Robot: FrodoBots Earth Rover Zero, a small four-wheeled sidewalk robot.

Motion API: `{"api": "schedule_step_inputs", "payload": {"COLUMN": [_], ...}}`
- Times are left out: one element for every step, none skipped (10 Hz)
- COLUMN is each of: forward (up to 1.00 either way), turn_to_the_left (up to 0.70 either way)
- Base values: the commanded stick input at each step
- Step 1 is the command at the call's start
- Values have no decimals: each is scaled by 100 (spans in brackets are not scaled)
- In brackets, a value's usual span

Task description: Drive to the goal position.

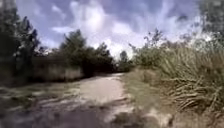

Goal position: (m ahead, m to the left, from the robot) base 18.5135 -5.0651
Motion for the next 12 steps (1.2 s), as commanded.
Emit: {"api": "schedule_step_inputs", "payload": {"forward": [100,100,100,100,100,100,100,100,100,100,100,100], "turn_to_the_left": [0,0,0,0,0,0,0,0,0,0,0,0]}}
